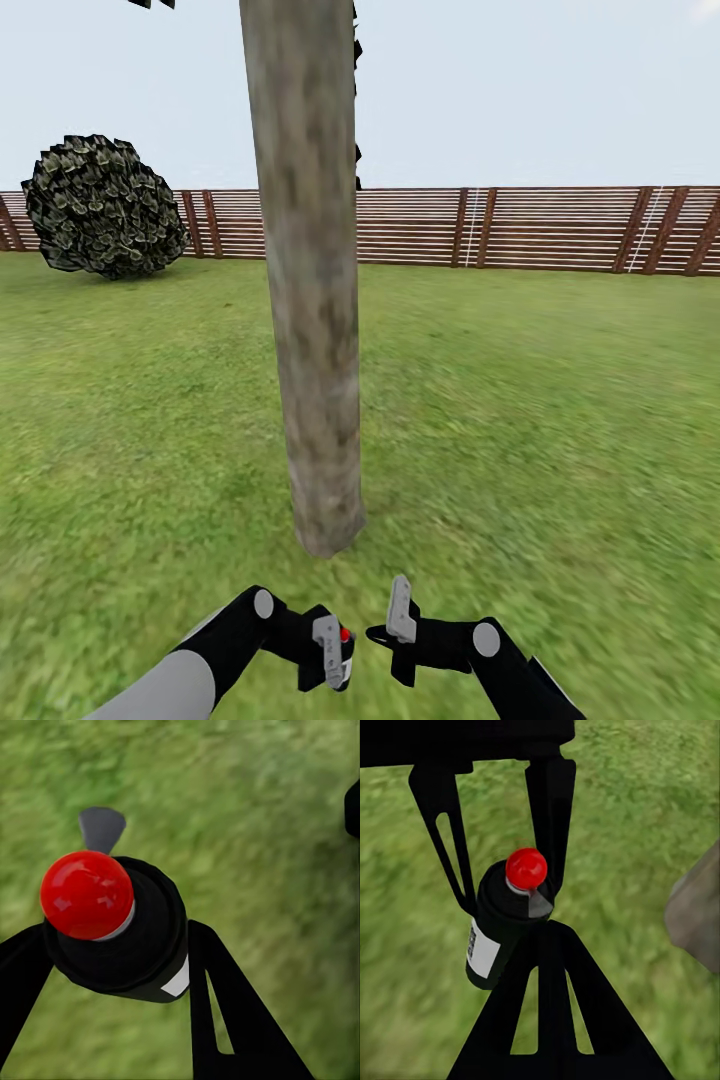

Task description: In the garden, pick up the pesticide atomizer on the floor and spray pesticide onto both trees until each tree trunk is fully covered.

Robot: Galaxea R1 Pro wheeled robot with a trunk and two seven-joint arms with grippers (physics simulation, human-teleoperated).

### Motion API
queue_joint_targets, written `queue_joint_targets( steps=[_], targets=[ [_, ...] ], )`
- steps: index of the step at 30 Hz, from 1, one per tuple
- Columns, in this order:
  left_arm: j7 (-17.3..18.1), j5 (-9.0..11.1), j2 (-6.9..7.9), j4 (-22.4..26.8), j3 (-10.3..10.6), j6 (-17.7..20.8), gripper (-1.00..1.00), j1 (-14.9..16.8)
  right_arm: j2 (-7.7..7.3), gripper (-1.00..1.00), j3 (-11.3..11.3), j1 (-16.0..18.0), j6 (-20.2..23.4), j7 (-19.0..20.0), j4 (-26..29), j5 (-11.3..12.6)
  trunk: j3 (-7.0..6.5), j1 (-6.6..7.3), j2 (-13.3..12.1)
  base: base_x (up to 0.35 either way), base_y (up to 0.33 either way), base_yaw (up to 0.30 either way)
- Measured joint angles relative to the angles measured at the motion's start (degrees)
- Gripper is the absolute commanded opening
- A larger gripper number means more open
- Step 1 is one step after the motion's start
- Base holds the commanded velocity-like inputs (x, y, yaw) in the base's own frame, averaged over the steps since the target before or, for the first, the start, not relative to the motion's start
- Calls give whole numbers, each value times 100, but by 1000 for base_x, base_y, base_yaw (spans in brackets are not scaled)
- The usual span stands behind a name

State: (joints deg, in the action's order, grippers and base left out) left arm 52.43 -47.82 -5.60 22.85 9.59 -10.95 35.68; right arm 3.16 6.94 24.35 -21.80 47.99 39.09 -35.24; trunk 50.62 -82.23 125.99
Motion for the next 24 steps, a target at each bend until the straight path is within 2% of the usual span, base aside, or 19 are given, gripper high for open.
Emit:
queue_joint_targets(
  steps=[2,5,8,24],
  targets=[
    [11,3,-1,0,0,-6,-100,0,0,-100,0,0,0,0,1,0,0,0,0,0,0,0],
    [257,23,-2,6,1,-25,-100,0,0,-100,0,0,0,0,2,0,0,0,0,0,0,0],
    [329,32,-2,59,-10,-28,-100,-6,0,-100,0,1,0,0,2,0,0,0,0,0,0,0],
    [347,52,-66,106,-35,-45,-100,-9,0,-100,0,0,0,0,4,0,0,0,0,0,0,0]
  ],
)
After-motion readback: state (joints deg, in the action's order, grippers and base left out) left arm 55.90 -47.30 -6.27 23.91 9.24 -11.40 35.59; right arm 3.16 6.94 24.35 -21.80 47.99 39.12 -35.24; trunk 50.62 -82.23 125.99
